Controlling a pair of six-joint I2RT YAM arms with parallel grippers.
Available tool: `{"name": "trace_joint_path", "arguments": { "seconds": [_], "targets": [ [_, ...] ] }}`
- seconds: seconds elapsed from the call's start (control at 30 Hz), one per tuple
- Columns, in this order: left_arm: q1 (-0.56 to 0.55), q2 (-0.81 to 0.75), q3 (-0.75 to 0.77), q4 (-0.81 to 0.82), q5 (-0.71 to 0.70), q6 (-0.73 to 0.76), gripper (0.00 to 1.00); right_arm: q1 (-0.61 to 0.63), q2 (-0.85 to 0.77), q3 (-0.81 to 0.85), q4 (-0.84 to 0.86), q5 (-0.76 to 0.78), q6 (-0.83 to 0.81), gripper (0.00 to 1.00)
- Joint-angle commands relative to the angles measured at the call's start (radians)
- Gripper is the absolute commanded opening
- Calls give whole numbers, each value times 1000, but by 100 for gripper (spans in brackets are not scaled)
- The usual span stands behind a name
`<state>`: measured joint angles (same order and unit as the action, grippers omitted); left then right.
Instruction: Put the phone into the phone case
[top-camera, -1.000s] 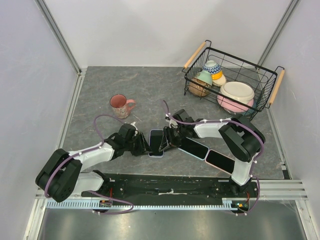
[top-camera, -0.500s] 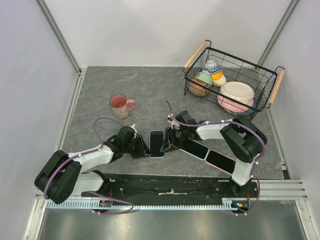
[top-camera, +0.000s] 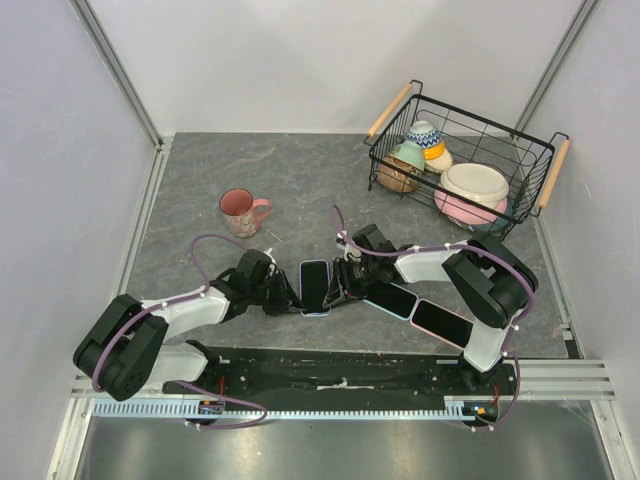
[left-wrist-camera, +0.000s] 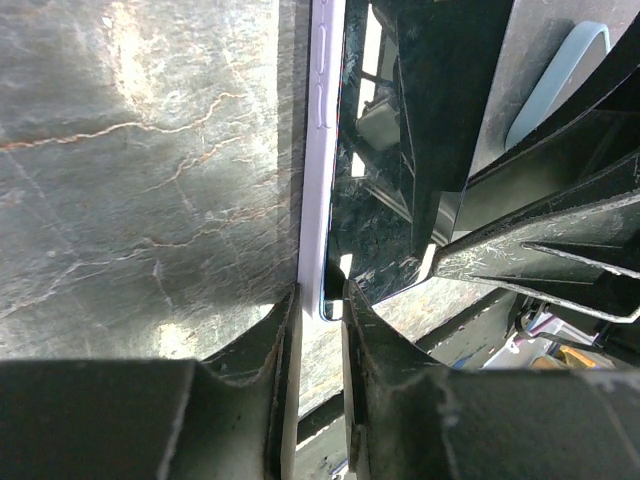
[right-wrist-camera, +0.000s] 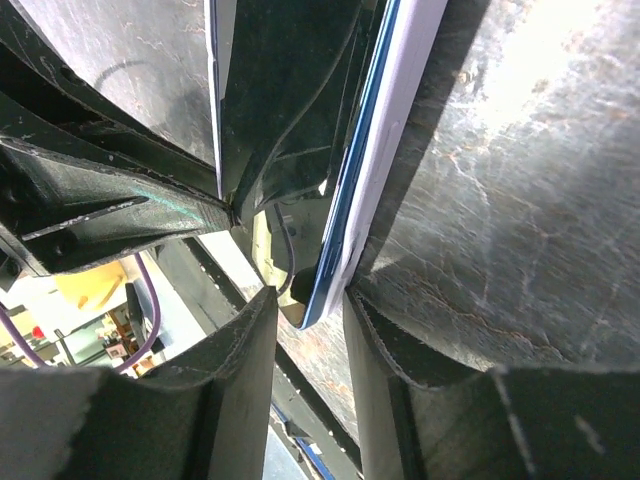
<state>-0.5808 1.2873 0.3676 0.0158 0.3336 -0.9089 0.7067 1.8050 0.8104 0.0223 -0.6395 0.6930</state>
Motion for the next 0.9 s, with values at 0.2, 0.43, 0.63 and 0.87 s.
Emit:
{"name": "trace_joint_path", "arguments": {
  "seconds": [0.2, 0.43, 0.63, 0.87],
  "targets": [
    [-44, 95, -7, -57, -27, -1, 8, 54, 145, -60, -197, 222, -96, 21],
    [-45, 106, 25, -71, -25, 8, 7, 86, 188, -2, -315, 336, -128, 16],
    [-53, 122, 79, -85, -16, 18, 6, 126, 260, 59, -390, 399, -147, 10],
    [-63, 113, 136, -111, -8, 25, 5, 212, 343, 148, -482, 514, -155, 4]
  ]
}}
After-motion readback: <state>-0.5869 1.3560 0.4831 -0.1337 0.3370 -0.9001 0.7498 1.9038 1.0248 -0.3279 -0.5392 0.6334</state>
